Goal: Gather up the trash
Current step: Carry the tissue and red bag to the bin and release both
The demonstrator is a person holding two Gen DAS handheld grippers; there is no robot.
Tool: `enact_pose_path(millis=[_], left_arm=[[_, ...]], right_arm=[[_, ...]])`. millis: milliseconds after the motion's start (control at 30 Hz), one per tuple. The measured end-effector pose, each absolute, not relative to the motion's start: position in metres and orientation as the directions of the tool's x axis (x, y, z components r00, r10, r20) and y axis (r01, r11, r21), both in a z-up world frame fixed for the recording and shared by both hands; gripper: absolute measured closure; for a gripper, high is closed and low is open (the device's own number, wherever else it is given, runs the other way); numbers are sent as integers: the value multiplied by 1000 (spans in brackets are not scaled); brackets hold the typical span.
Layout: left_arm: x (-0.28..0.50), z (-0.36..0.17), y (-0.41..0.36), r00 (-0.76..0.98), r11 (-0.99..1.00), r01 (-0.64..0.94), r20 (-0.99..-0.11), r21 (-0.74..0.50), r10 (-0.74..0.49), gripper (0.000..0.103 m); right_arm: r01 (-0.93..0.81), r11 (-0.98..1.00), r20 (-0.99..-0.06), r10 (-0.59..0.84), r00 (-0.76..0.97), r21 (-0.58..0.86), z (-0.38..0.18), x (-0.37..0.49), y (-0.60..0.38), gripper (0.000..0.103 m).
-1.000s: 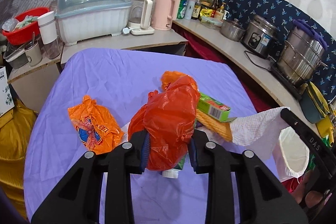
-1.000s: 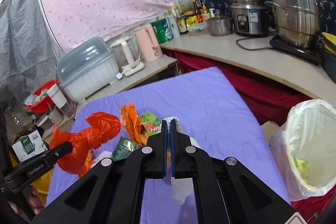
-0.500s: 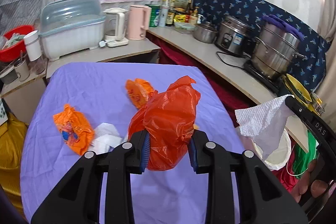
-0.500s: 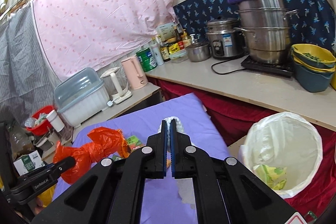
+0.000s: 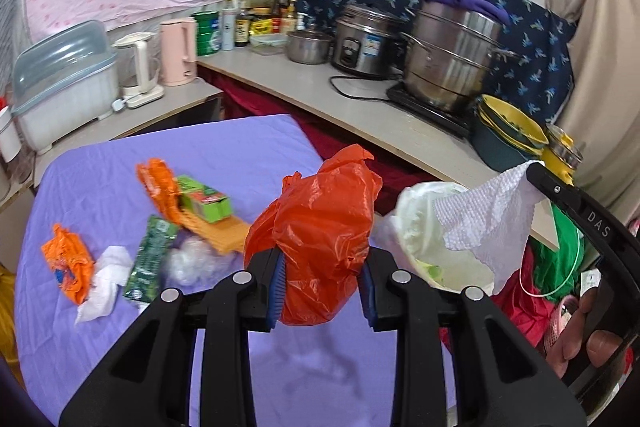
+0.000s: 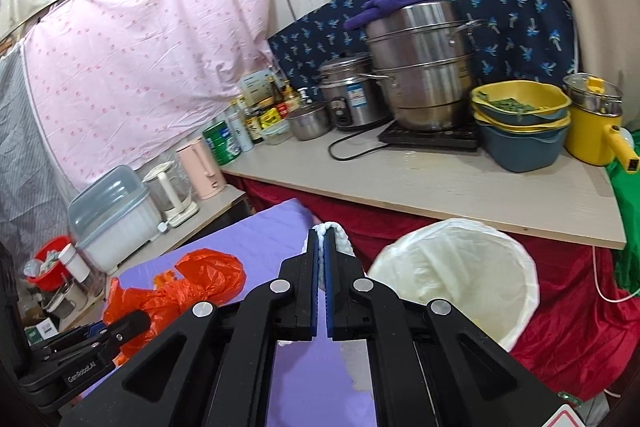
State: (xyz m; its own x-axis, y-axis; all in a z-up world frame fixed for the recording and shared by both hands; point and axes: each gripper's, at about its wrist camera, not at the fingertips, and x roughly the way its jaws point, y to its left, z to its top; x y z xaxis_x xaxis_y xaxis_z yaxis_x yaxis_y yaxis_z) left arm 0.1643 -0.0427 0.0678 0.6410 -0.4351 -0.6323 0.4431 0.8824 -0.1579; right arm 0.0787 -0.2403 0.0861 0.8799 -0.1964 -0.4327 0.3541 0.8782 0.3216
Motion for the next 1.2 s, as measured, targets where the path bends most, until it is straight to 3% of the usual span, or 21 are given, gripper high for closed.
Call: enact_pose_path(millis=[733,1200], left_arm=[[167,25,-197,499,781,617,-719,-97,-484,74],[179,6,-240,458,749,656,-743,-88,-488,70]], right_arm=[[520,776,-512,-303,804,357,33,53,-338,100],[539,768,-535,-311,786,346,22,68,-354,100]])
